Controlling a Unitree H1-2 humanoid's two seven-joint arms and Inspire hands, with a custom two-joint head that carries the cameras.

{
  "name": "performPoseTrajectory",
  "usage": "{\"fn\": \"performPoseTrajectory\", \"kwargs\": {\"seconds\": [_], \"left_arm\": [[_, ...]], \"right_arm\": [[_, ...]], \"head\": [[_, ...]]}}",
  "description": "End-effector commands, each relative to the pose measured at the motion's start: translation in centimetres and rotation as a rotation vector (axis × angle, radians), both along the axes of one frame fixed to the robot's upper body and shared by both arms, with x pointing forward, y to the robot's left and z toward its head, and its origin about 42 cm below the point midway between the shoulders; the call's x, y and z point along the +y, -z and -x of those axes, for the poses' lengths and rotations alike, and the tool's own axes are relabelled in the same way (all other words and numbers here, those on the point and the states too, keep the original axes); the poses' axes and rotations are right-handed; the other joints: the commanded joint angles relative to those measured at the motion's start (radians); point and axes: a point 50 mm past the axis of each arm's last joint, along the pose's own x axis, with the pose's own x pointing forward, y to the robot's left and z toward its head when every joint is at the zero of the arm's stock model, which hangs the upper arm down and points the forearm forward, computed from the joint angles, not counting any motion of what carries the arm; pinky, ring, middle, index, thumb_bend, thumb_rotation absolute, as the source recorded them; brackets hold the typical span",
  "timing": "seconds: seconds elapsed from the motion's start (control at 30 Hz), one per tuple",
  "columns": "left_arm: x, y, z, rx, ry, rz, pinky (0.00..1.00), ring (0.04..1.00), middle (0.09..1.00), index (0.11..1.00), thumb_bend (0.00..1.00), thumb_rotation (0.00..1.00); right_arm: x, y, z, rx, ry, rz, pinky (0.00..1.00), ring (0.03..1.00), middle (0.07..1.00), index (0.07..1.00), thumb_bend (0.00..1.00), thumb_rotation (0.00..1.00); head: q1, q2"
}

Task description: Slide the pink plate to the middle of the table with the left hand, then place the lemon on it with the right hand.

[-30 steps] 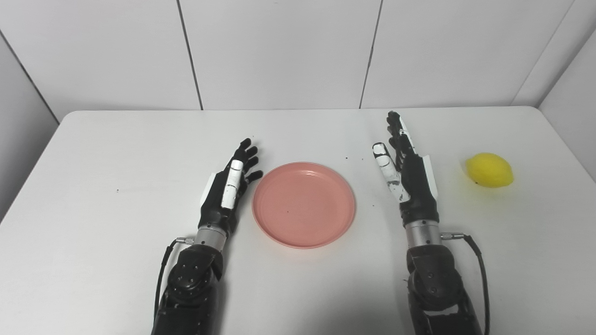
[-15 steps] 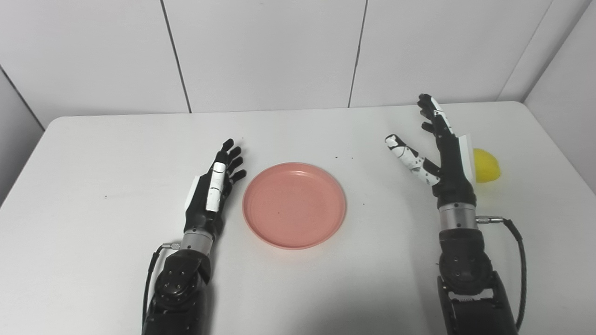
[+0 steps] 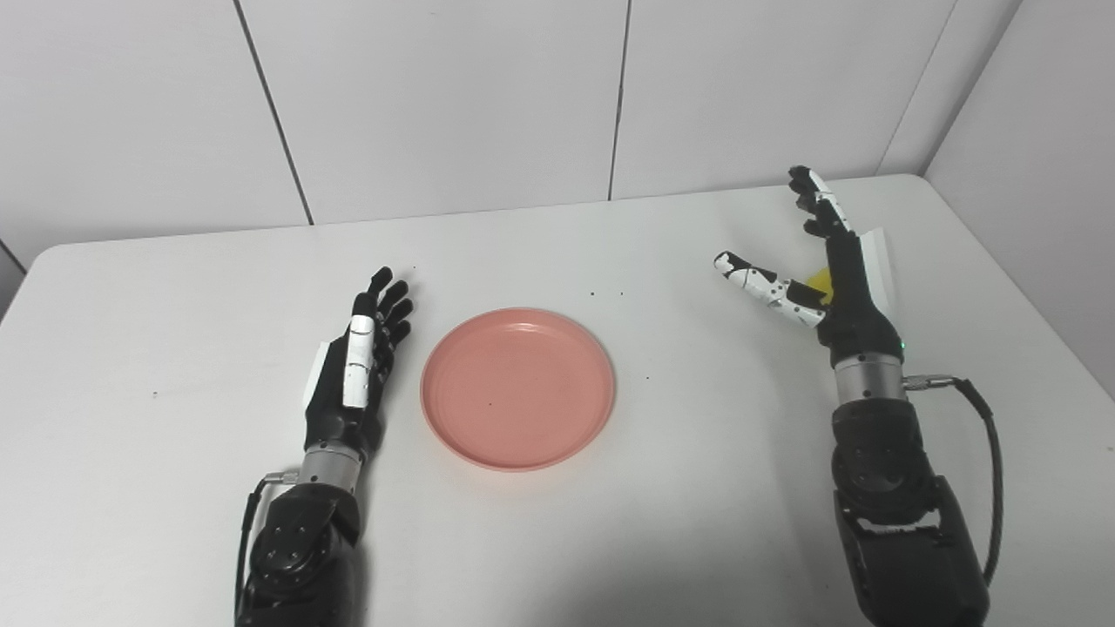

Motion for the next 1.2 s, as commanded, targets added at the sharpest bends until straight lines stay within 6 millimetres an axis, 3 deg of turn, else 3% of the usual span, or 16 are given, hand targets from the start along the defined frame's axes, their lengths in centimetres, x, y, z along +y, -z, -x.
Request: {"fn": "performPoseTrajectory", "kwargs": {"seconds": [0.0,0.33,0.5,0.93,1.17], "left_arm": [[-0.2,-1.4,-0.9,-0.060,0.016,0.016,0.97,0.954,0.955,0.947,0.72,1.00],[-0.2,-1.4,-0.8,-0.069,0.020,0.009,0.97,0.952,0.954,0.947,0.73,1.00],[0.0,-1.4,-0.7,-0.077,0.026,-0.004,0.97,0.953,0.953,0.947,0.74,1.00],[0.5,-1.6,-0.5,-0.080,0.018,0.008,0.97,0.952,0.952,0.946,0.70,1.00],[0.8,-1.6,-0.5,-0.082,0.023,0.003,0.97,0.953,0.952,0.945,0.71,1.00]], "right_arm": [[-0.5,-2.0,0.1,-0.050,0.026,0.022,0.83,0.862,0.872,0.878,0.72,0.47],[-3.4,-3.4,1.0,0.017,0.181,0.113,0.84,0.887,0.892,0.895,0.76,0.45],[-4.4,-4.2,1.3,0.029,0.240,0.086,0.83,0.897,0.904,0.891,0.80,0.34],[-5.3,-2.6,0.4,0.121,0.266,0.116,0.79,0.874,0.897,0.893,0.87,0.24],[-5.8,-1.6,-0.7,0.163,0.247,0.104,0.72,0.831,0.908,0.897,0.94,0.15]], "head": [[-0.004,0.002],[-0.008,0.002],[-0.031,0.002],[-0.046,0.006],[-0.070,-0.002]]}}
